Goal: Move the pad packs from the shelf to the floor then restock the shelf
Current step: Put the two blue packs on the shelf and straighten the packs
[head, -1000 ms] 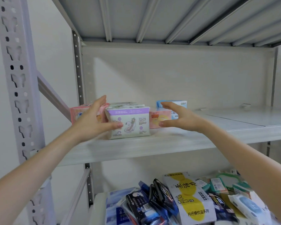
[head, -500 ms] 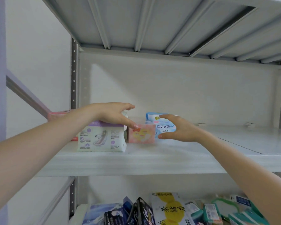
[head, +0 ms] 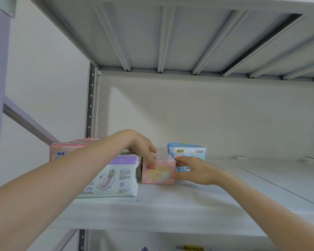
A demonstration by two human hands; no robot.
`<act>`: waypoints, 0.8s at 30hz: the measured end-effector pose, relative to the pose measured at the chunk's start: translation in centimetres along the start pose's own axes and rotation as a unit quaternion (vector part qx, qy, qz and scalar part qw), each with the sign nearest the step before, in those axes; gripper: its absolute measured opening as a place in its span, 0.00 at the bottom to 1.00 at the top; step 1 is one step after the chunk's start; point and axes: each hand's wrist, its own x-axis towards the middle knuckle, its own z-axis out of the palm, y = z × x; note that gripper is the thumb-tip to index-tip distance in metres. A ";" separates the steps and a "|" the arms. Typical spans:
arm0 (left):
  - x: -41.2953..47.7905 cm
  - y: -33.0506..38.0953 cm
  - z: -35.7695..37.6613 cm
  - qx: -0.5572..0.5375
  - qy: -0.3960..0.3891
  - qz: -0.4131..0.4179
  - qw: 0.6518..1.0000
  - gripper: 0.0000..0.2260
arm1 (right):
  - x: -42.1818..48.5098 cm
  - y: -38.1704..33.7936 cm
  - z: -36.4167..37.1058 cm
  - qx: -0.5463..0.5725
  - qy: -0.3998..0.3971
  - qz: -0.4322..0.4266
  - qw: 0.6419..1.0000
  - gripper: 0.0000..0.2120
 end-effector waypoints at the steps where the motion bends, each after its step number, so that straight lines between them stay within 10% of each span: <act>1: 0.2 0.0 0.0 0.002 -0.008 0.005 1.000 0.32 | 0.2 0.1 0.2 0.005 0.000 -0.006 1.000 0.18; 13: 0.5 -0.2 0.1 0.000 0.001 0.006 1.000 0.31 | 1.1 0.3 1.9 0.013 0.022 -0.013 1.000 0.07; 24: 0.4 0.1 -1.7 -0.072 0.014 0.004 0.997 0.39 | -3.1 2.5 -2.4 0.123 0.046 0.024 0.991 0.25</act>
